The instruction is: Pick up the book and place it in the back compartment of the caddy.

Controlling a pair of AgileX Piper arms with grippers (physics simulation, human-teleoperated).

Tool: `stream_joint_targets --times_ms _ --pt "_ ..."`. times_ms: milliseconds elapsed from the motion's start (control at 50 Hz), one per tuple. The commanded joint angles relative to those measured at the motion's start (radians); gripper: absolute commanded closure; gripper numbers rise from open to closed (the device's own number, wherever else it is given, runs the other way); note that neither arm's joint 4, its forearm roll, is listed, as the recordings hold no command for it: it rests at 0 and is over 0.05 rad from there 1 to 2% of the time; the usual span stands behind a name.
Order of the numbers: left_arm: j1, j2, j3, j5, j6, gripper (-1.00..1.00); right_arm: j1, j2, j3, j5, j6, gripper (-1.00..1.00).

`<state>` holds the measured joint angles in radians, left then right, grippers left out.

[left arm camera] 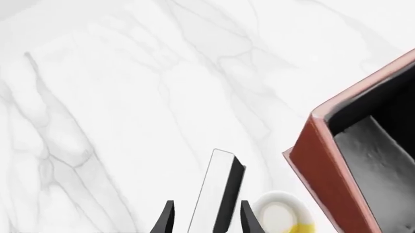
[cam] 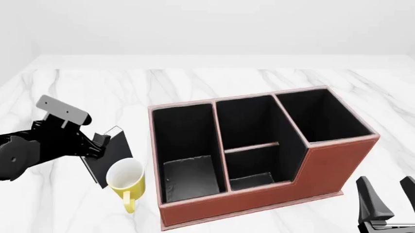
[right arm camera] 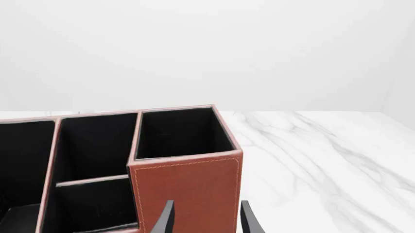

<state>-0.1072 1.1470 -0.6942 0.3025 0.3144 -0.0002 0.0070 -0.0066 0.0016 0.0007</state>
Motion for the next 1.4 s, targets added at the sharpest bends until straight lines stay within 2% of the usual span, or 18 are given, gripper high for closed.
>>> stream_joint_targets --times_ms 20,200,720,1080,1400 --pt "0.008 0.019 0.021 -0.031 -0.005 -1.00 0.000 0.000 0.000 0.000 0.000 -1.00" --pt "0.009 0.024 0.015 -0.043 -0.024 -1.00 0.000 0.000 0.000 0.000 0.000 -1.00" --pt "0.041 0.064 0.042 -0.080 -0.014 -1.00 0.000 0.000 0.000 0.000 0.000 -1.00" --pt "0.036 0.123 0.087 -0.138 -0.026 -1.00 0.000 0.000 0.000 0.000 0.000 -1.00" --pt "0.034 0.135 0.082 -0.153 -0.034 -1.00 0.000 0.000 0.000 0.000 0.000 -1.00"
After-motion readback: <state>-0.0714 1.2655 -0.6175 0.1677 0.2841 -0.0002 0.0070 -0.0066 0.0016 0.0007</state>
